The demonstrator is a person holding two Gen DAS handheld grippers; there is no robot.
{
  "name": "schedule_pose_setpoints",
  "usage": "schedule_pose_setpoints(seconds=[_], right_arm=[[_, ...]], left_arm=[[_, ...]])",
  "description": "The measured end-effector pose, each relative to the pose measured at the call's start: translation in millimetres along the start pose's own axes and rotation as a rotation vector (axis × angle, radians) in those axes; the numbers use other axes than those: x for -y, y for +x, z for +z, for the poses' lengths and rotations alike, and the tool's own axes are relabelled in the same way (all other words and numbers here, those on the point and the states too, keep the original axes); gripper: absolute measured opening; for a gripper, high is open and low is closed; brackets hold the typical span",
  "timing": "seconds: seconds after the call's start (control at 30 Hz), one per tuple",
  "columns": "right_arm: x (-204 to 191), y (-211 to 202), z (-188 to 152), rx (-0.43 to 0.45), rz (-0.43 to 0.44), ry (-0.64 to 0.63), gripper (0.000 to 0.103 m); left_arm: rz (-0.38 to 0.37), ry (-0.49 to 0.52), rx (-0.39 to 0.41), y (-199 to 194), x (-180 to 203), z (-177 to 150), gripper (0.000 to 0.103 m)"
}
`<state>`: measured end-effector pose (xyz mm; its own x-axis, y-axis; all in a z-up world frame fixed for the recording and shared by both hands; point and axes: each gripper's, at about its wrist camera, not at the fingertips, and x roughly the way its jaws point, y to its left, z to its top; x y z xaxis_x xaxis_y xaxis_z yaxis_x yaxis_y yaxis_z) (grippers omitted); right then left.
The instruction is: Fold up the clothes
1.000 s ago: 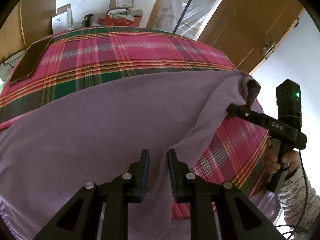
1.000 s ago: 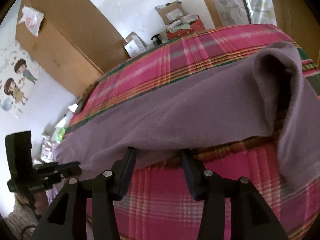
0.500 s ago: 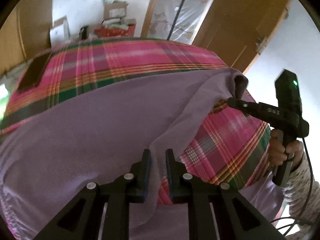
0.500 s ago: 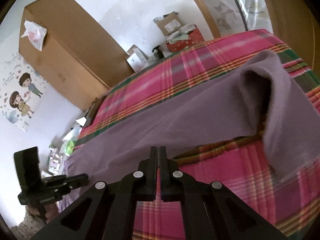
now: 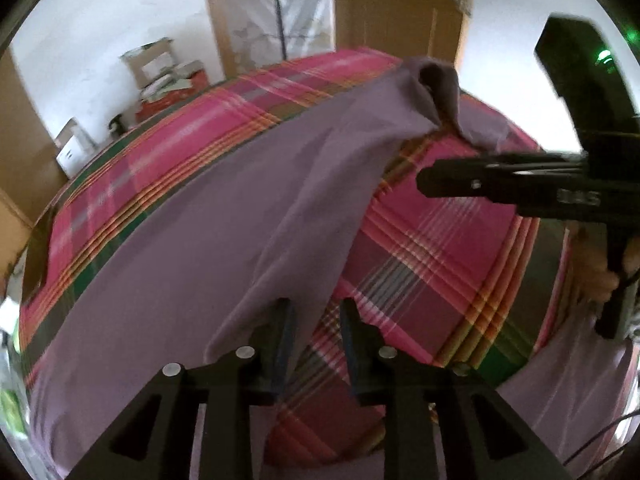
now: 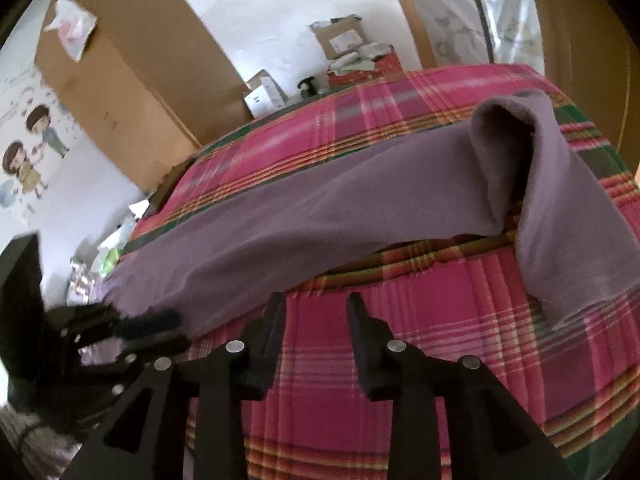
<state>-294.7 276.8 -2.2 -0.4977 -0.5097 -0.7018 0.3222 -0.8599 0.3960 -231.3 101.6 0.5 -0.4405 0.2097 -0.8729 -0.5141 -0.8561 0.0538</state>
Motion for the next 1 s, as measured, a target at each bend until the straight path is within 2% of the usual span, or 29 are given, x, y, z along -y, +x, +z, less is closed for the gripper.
schedule_pose_setpoints(seconds=[0.03, 0.17, 0.4, 0.47, 0.5, 0.6, 0.7, 0.8, 1.0], right_arm=[[-1.8, -2.8, -2.0, 0.007, -0.005, -0.022, 0.041], [-8.3, -13.3, -8.9, 0.016, 0.004, -0.104, 0.042], [-2.7, -22.0, -15.6, 0.025, 0.01, -0.088, 0.049], [0.3, -22.1, -16.7, 0.024, 0.007, -0.073, 0.049], [2.0, -22.4, -16.7, 0.024, 0.007, -0.064, 0.049], [7.5, -24.2, -15.9, 0.032, 0.007, -0.037, 0.049], [13.8, -25.9, -14.2, 0.041, -0.011, -0.017, 0.049], [18.8, -28.7, -12.9, 0.047, -0.052, -0.006, 0.049], [47.5, -47.0, -8.0, 0.106, -0.218, 0.023, 0.049]], left_arm=[[0.003, 0.009, -0.006, 2.3, 0.6, 1.9, 0.025], [0.01, 0.04, -0.007, 6.3, 6.2, 7.3, 0.026], [0.067, 0.042, -0.007, 16.1, 16.9, 16.4, 0.027], [0.052, 0.024, -0.007, 17.1, 14.8, 17.4, 0.016], [0.054, 0.013, -0.003, 16.3, 13.3, 17.5, 0.005], [0.019, -0.032, 0.022, 7.6, 6.2, 16.0, 0.004], [-0.001, -0.046, 0.082, -11.4, 4.1, 14.0, 0.004], [-0.022, -0.061, 0.131, -29.4, 0.7, 13.1, 0.003], [-0.049, -0.129, 0.204, -52.0, -16.7, 7.0, 0.003]])
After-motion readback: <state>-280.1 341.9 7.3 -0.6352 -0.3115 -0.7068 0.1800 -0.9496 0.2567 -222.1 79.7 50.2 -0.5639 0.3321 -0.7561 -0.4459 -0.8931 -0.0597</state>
